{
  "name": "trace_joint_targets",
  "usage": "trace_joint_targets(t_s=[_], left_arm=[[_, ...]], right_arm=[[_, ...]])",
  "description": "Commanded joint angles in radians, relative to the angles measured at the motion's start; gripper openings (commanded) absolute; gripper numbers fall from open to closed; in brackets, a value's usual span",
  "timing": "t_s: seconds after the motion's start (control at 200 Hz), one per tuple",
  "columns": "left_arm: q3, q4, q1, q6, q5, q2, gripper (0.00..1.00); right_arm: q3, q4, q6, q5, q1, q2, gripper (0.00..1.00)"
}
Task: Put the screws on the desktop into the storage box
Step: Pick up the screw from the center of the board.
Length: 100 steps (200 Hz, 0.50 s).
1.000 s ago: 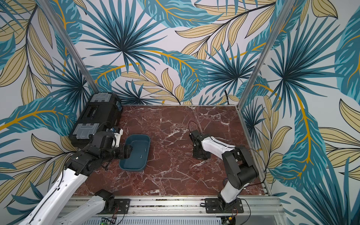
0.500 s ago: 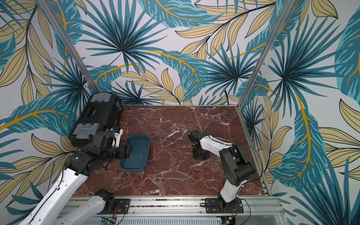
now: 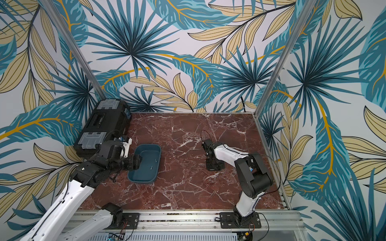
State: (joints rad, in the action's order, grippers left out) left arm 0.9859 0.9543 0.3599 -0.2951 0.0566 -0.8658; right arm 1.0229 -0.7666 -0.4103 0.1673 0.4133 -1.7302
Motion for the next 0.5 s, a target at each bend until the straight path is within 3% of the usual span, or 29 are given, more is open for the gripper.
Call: trace_joint_targets(t_s=[0.0, 0.145, 0.496], left_arm=[[-0.023, -0.015, -0.002, 0.010, 0.008, -0.001, 0.80], [-0.023, -0.015, 0.000, 0.010, 0.007, -0.001, 0.80], [-0.026, -0.018, -0.001, 0.011, -0.001, 0.016, 0.80]], right_arm=[[-0.005, 0.004, -0.002, -0.007, -0.005, -0.028, 0.07], [-0.010, 0.013, -0.017, -0.015, -0.006, -0.017, 0.00], [-0.018, 0.033, 0.013, -0.075, -0.006, 0.205, 0.00]])
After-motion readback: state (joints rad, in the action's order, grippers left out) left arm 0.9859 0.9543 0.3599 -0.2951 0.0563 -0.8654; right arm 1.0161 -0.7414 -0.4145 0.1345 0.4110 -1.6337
